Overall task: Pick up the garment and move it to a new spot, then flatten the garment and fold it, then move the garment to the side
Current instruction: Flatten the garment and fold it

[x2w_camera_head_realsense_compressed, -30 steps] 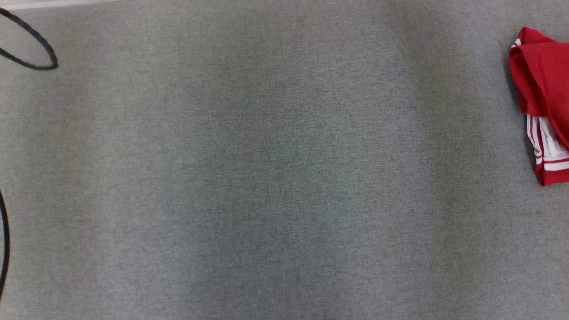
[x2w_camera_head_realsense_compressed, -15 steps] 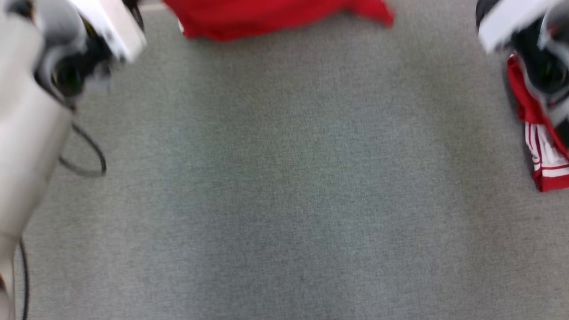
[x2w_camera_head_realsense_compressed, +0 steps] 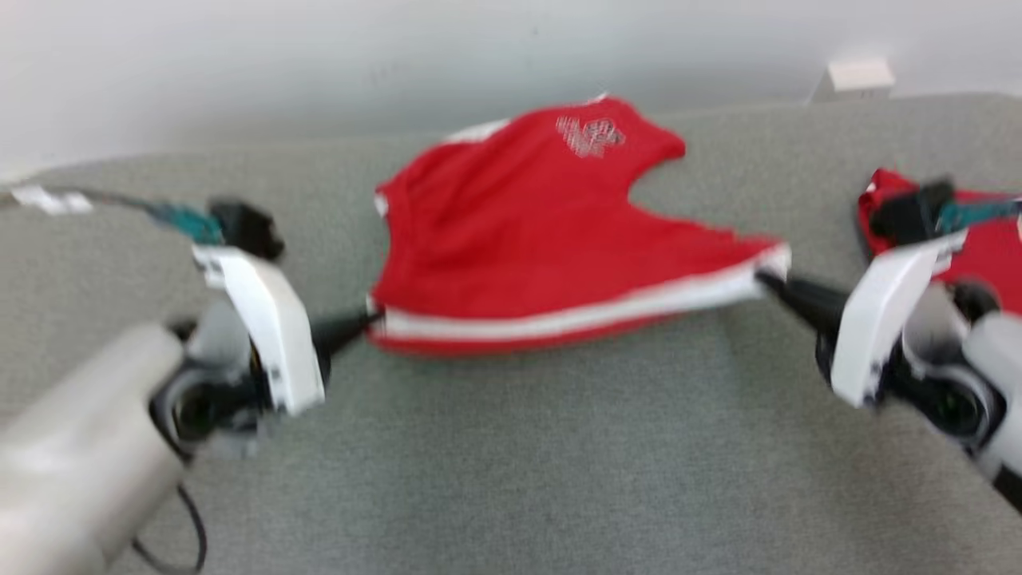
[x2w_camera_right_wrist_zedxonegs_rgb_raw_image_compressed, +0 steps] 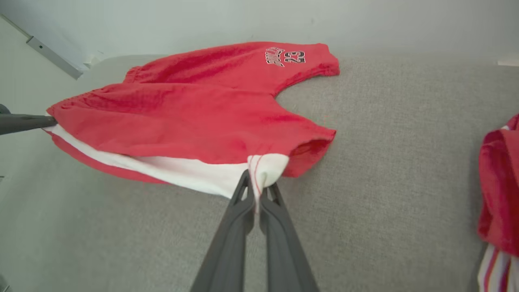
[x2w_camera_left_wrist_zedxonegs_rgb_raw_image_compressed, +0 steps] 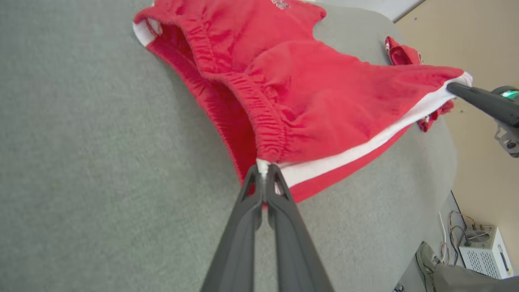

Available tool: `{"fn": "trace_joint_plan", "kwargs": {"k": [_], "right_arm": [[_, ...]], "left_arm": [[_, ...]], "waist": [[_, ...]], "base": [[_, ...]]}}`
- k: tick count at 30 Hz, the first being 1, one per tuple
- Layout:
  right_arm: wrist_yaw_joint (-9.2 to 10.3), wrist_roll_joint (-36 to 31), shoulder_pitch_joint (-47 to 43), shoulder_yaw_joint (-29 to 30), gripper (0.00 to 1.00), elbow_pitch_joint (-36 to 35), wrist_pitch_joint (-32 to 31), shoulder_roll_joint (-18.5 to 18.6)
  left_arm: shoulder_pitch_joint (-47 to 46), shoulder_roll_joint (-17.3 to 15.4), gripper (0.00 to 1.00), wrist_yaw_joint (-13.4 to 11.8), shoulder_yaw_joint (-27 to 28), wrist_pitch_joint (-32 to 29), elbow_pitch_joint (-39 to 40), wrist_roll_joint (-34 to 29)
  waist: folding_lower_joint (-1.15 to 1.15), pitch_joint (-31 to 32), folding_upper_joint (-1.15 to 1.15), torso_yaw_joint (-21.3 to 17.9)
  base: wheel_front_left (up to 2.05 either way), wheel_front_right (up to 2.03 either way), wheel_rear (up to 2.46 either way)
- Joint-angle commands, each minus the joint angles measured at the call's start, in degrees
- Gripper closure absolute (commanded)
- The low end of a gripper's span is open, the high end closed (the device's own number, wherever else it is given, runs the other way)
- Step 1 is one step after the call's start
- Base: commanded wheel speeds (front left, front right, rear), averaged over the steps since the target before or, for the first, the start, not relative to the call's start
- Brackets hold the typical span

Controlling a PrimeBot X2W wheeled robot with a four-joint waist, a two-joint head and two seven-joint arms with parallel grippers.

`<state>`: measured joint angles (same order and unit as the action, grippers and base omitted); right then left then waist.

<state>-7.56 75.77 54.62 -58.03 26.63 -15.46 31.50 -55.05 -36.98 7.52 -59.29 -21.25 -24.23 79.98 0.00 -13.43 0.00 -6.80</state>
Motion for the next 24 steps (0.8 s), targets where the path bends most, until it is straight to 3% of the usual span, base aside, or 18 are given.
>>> {"fn": "trace_joint_plan", "kwargs": {"k": [1, 10, 18, 21, 24], "right_arm": [[0.17, 1.28, -3.07, -1.62, 1.0, -1.89, -1.83, 2.23], [0.16, 6.46, -12.74, -7.07, 1.0, -13.26, -10.42, 11.12], [0.16, 12.55, -15.91, -6.42, 1.0, -20.59, -16.12, 18.3], [0.16, 13.11, -13.69, -5.59, 1.0, -21.61, -18.24, 19.93], [0.16, 13.12, -9.98, -4.36, 1.0, -19.53, -20.29, 19.01]], "left_arm": [[3.01, -1.0, 1.0, -0.09, -1.43, -1.01, 1.73, 0.89], [13.57, -6.62, 1.0, -0.09, -5.12, -5.78, 12.89, 7.86], [18.84, -12.22, 1.0, -0.43, -5.38, -8.91, 21.39, 14.14], [17.97, -13.68, 1.0, -1.63, -4.53, -9.5, 23.41, 15.46], [15.72, -14.08, 1.0, -2.9, -3.1, -10.43, 23.72, 16.4]], "waist": [[0.0, 3.86, 0.0, -0.07], [0.0, 10.38, 0.0, -0.31], [0.0, 12.88, 0.0, -0.4], [0.0, 12.12, 0.0, 0.09], [0.0, 10.13, 0.0, 0.99]], "base": [[0.0, 0.0, 0.0], [0.0, 0.0, 0.0], [0.0, 0.0, 0.0], [0.0, 0.0, 0.0], [0.0, 0.0, 0.0]]}}
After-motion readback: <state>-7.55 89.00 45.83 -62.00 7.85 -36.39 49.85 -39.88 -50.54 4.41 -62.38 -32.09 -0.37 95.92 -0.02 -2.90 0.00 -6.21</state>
